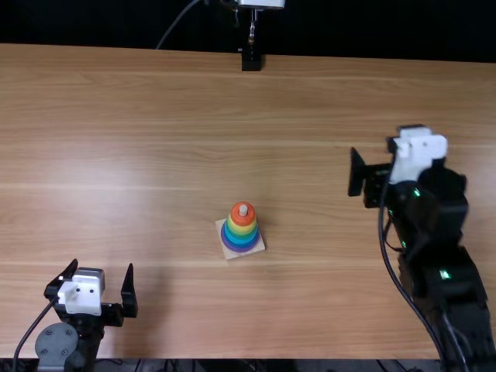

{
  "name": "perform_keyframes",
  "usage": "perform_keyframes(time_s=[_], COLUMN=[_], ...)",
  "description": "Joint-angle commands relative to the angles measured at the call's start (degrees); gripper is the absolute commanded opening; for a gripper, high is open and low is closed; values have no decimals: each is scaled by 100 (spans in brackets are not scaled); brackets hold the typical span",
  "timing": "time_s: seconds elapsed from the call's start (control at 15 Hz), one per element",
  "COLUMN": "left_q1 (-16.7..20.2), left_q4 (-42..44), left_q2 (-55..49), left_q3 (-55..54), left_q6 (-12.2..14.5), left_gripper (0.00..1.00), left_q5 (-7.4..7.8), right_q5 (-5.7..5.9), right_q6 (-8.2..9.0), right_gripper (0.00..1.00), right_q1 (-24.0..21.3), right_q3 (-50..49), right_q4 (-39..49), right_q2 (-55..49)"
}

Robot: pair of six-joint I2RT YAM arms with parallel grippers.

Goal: Build the Hanoi tower: stack the rings onto the peg from bottom to top in this color order: purple, dark blue, light blue, dark green, light green, yellow, orange.

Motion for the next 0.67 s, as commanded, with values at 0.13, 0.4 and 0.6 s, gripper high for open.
perform_keyframes(time_s=[0.13, 0.4, 0.6], left_q1=[-45, -45, -45], left_q4=[-442, -442, -442], left_q2=[-67, -67, -67], left_q3=[-644, -644, -644], left_q6=[-34, -34, -34], left_gripper=[100, 100, 100], left_q5=[26, 26, 26], right_q5=[67, 36, 14], right_q6=[36, 26, 36], right_gripper=[100, 100, 100], right_q1=[-774, -950, -1073], right_q3=[-1378, -3039, -4112], right_q4=[468, 573, 615], right_q2=[-1569, -3731, -5138])
